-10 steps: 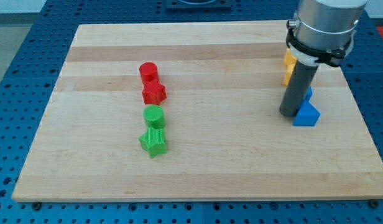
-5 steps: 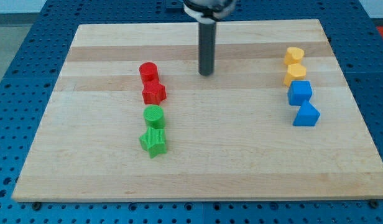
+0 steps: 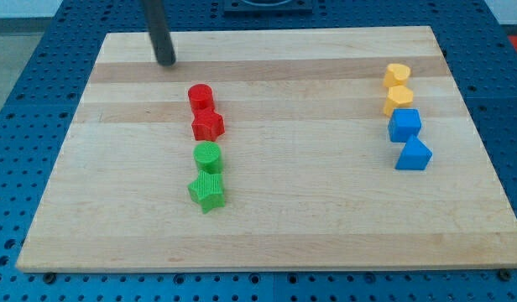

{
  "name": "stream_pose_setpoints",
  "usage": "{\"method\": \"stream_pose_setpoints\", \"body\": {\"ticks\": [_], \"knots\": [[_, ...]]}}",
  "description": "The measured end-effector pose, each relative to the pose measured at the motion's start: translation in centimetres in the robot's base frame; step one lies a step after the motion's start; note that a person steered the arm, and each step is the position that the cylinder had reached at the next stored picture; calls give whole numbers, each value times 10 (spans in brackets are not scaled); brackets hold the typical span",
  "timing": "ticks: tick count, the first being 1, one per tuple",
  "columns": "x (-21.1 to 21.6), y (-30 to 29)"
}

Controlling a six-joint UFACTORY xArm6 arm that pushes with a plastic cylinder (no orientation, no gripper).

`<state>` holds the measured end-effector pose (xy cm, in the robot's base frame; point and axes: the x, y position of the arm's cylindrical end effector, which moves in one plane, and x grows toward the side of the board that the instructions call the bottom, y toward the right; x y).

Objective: Point your arm at the red circle

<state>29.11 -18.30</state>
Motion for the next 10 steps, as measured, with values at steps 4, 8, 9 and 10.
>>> {"method": "stream_pose_setpoints", "body": {"ticks": [4, 8, 9, 10], "knots": [[73, 37], [87, 48], [68, 77], [47, 108]]}}
